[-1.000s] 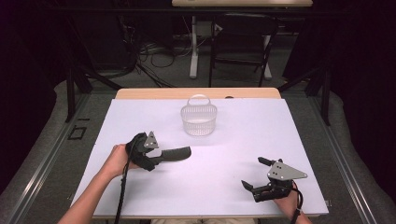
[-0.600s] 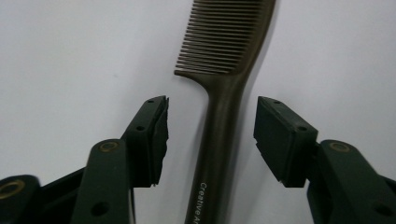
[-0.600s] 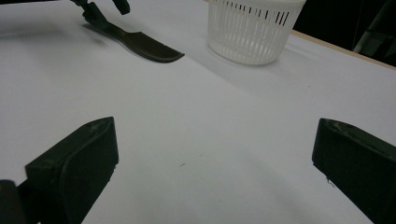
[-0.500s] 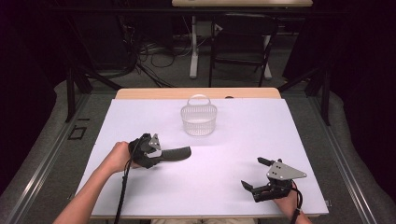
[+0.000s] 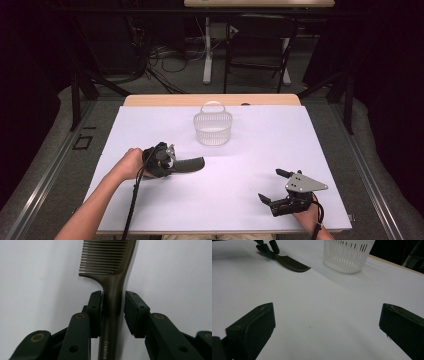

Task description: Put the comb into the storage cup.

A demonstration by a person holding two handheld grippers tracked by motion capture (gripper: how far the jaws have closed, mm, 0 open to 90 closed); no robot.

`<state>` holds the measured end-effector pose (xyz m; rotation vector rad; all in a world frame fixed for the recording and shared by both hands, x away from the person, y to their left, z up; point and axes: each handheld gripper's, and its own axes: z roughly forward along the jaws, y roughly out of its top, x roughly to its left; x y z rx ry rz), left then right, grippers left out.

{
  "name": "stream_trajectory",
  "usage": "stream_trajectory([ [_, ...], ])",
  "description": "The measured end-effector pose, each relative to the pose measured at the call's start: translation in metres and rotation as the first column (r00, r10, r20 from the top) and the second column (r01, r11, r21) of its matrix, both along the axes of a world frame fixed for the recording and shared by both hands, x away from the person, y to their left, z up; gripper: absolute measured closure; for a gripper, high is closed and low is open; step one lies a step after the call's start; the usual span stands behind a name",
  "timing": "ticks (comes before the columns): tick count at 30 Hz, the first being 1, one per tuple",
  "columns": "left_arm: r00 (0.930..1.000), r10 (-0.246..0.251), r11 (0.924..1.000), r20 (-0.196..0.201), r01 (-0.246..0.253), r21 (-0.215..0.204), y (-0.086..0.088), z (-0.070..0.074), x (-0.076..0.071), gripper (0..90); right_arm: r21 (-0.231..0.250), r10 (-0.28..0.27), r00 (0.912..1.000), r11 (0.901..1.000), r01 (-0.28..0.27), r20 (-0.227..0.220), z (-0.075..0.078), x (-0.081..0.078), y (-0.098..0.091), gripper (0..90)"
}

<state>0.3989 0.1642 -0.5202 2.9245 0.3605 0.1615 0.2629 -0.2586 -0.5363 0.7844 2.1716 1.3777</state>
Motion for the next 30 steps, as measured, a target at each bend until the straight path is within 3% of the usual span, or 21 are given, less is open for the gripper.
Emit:
stream_trajectory([
  [9, 0.9989, -0.031, 0.9991, -0.035, 0.032, 0.027, -0.003, -0.004, 0.006, 71.6, -0.006, 0.001, 1.0000, 1.0000, -0.001, -0.005, 0.000, 0.000, 0.000, 0.3],
  [14, 0.9989, -0.038, 0.9991, -0.027, 0.038, 0.020, -0.002, -0.003, 0.005, 72.1, -0.006, 0.001, 1.0000, 1.0000, -0.001, -0.006, 0.000, 0.000, 0.000, 0.3],
  [22, 0.9997, -0.020, 0.9971, 0.013, 0.021, -0.073, 0.004, 0.008, -0.004, 72.1, -0.006, -0.004, 1.0000, 1.0000, 0.004, -0.007, -0.001, 0.001, -0.001, 0.3],
  [30, 0.9989, 0.011, 0.9829, 0.045, -0.002, -0.184, 0.006, 0.015, -0.015, 72.0, -0.009, -0.008, 0.9999, 0.9999, 0.008, -0.006, 0.000, 0.000, -0.001, 0.3],
])
